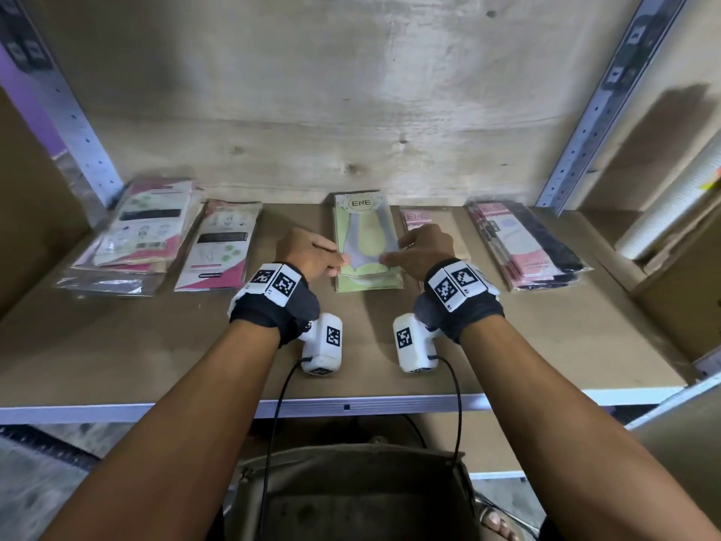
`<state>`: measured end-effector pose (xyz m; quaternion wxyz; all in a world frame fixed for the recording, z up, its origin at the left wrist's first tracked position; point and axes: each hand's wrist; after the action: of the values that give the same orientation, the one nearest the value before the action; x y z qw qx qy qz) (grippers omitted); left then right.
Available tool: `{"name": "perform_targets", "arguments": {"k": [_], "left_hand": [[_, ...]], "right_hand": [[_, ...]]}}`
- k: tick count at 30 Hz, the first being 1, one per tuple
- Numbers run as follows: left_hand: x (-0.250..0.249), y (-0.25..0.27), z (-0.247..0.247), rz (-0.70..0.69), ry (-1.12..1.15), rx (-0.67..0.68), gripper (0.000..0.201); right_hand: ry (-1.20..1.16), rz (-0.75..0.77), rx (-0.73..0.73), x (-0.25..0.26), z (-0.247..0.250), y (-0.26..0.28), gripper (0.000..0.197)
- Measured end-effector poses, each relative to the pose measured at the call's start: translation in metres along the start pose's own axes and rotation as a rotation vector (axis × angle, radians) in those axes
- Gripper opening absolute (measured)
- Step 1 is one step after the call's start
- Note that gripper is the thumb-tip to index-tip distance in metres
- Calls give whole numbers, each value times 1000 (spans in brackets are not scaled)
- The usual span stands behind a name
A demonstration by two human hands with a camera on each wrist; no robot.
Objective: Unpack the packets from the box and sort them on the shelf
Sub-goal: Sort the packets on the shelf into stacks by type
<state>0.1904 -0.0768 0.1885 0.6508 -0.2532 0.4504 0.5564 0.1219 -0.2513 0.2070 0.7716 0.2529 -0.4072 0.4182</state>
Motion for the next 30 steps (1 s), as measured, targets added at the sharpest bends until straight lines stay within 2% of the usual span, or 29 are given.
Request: {"name": "perform_targets", "arguments": {"k": [5, 9, 17, 19, 22, 25, 27, 30], "left_hand": [[-5, -1, -4, 56, -59, 39, 35], [-7, 2, -6, 52, -131, 68, 12], [-3, 1, -6, 84, -119, 93, 25], [-8, 1, -8, 135, -99, 112, 11], [-15, 3, -9, 236, -48, 132, 19], [-13, 1, -9, 215, -49, 120, 10], [-11, 0, -5, 215, -72, 112, 12], [-5, -7, 12, 77, -143, -1, 12]], "right_hand": [[116, -57, 61, 6, -1, 0, 50], [144, -64, 75, 7, -1, 0, 56], [180, -76, 111, 7, -3, -1, 56], [189, -79, 114, 7, -3, -2, 54], [187, -84, 111, 5, -3, -3, 54], [203, -94, 109, 5, -4, -3, 54], [207, -99, 114, 5, -4, -2, 55], [221, -42, 75, 7, -3, 3, 52]]}}
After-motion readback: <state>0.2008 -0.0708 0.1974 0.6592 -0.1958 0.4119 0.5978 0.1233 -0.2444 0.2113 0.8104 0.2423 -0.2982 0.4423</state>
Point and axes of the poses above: each hand's wrist, its own y-axis away from the middle knuckle, its own z-axis out of the back of the hand, x = y × z, and after that the axes turned 14 degrees about -y, right-handed
